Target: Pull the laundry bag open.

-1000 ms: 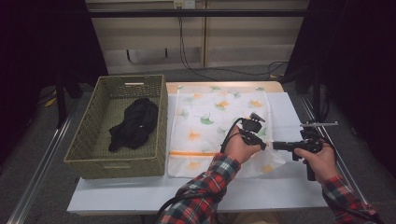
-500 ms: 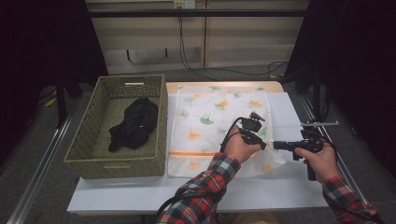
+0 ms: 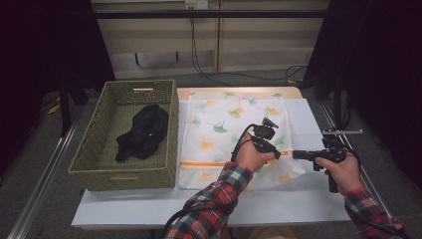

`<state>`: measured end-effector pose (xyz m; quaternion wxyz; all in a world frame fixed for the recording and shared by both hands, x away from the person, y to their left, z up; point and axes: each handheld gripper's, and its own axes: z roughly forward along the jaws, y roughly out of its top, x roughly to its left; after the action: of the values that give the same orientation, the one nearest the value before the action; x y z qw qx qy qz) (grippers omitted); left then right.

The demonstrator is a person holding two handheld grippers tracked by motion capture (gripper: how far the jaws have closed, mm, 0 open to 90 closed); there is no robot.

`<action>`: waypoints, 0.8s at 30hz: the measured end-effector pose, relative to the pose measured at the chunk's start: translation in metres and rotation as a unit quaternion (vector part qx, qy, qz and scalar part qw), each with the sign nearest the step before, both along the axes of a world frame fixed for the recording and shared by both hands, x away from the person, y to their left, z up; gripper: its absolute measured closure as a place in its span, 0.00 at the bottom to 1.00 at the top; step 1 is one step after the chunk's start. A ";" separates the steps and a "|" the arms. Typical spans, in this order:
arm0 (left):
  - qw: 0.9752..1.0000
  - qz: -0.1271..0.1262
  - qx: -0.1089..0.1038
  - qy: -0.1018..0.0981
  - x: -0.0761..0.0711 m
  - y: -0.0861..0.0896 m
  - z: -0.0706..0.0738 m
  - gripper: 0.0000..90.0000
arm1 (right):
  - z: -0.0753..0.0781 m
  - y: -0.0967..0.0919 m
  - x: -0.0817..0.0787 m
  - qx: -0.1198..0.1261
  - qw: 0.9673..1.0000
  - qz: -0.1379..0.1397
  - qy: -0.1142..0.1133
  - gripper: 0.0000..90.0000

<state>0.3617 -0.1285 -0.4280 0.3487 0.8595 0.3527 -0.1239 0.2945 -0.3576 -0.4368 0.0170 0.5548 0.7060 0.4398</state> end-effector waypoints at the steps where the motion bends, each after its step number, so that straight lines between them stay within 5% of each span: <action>1: 1.000 -0.002 -0.002 0.001 0.000 0.000 0.000 1.00 | 0.000 0.000 0.000 0.000 1.000 0.000 0.002 0.97; 9: 1.000 0.008 0.003 -0.005 0.000 0.001 0.001 1.00 | 0.000 0.001 0.000 -0.005 1.000 -0.001 0.002 0.97; 11: 1.000 -0.002 -0.002 0.008 0.001 0.004 0.002 1.00 | 0.000 0.000 0.000 -0.004 1.000 -0.001 0.000 0.97; 24: 1.000 0.006 0.003 0.014 0.004 0.008 0.002 1.00 | 0.000 -0.001 0.000 -0.007 1.000 -0.004 0.002 0.97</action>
<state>0.3658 -0.1207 -0.4256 0.3417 0.8564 0.3635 -0.1331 0.2942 -0.3582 -0.4373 0.0211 0.5588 0.7065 0.4339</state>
